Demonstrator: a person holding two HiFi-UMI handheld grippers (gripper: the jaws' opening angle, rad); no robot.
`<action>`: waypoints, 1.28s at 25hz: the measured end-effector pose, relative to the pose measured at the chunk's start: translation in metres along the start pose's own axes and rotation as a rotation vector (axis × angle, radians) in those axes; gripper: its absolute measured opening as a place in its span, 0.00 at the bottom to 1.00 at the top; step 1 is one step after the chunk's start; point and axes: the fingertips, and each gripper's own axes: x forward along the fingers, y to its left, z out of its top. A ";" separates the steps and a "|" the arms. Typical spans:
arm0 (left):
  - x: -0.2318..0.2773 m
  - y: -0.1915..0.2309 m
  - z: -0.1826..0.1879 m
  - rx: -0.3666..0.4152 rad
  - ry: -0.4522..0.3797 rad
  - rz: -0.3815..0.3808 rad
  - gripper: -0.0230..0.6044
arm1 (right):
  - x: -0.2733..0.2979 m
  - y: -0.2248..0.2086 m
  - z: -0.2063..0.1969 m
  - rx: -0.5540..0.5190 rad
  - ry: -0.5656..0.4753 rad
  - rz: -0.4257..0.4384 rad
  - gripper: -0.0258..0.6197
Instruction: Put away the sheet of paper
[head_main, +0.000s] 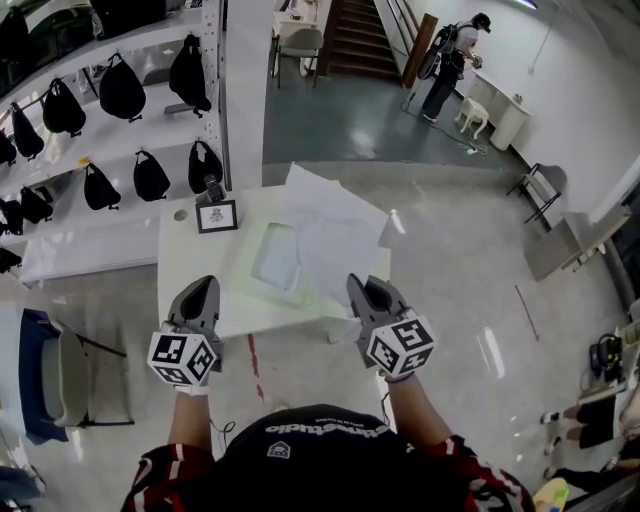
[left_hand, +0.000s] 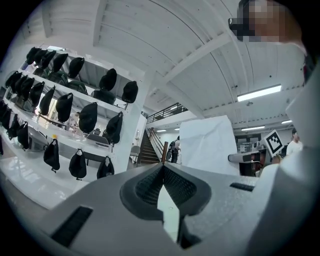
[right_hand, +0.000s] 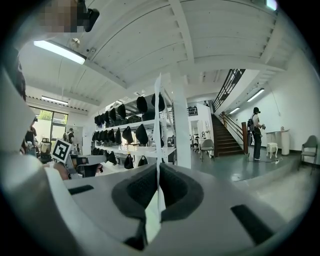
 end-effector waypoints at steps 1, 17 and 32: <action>-0.002 0.002 -0.002 -0.006 0.001 0.004 0.04 | 0.001 0.001 -0.001 0.002 0.003 0.002 0.04; -0.005 0.016 -0.017 -0.006 0.023 0.068 0.04 | 0.042 -0.012 -0.018 0.052 0.029 0.065 0.04; 0.044 0.019 -0.011 0.042 0.060 0.096 0.04 | 0.107 -0.059 -0.060 0.165 0.095 0.119 0.04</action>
